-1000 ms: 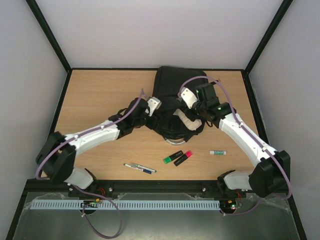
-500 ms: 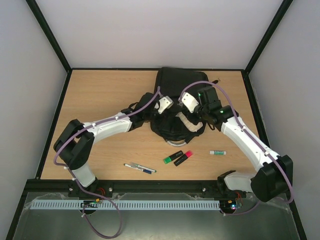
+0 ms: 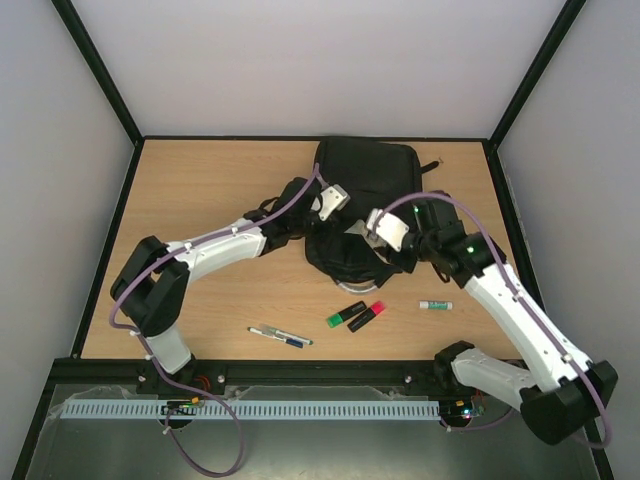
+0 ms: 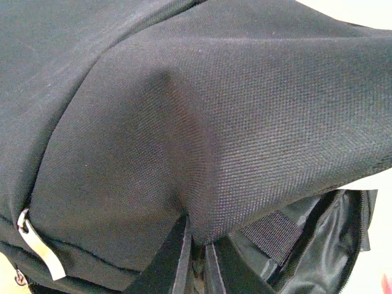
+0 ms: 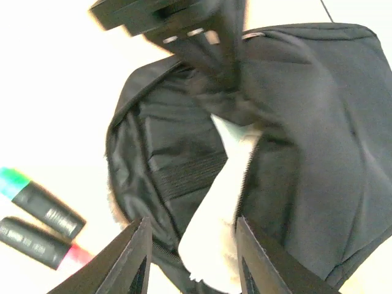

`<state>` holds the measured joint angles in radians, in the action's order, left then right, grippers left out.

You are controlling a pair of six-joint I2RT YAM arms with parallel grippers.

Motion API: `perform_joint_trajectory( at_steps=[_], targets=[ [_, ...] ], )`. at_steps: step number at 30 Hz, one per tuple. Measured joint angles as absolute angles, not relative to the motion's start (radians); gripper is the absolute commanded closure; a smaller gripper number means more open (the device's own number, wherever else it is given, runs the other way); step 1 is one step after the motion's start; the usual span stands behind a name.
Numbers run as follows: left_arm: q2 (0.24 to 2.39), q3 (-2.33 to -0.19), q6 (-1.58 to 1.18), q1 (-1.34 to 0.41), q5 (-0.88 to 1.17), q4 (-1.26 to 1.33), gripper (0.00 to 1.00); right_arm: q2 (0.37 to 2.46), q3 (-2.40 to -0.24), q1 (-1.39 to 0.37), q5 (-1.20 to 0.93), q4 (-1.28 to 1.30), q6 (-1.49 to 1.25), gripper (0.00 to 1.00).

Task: Pack the student bag
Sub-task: Place the stationery in the student bag.

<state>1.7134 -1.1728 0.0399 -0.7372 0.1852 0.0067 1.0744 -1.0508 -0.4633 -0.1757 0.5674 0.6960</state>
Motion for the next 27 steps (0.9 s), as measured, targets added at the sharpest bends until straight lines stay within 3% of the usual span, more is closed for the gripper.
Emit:
perform_joint_trajectory(
  at_steps=[9, 16, 27],
  targets=[
    [1.76, -1.245, -0.017, -0.735, 0.236, -0.04, 0.98, 0.975, -0.844, -0.511, 0.017, 0.617, 0.9, 0.75],
    [1.765, -1.264, -0.043, -0.729, 0.262, -0.06, 0.98, 1.017, -0.726, -0.515, 0.192, 0.47, 0.998, 0.86],
    [1.765, -1.267, -0.061, -0.723, 0.294, -0.075, 0.98, 1.205, -0.645, -0.516, 0.346, 0.089, 1.048, 0.85]
  ],
)
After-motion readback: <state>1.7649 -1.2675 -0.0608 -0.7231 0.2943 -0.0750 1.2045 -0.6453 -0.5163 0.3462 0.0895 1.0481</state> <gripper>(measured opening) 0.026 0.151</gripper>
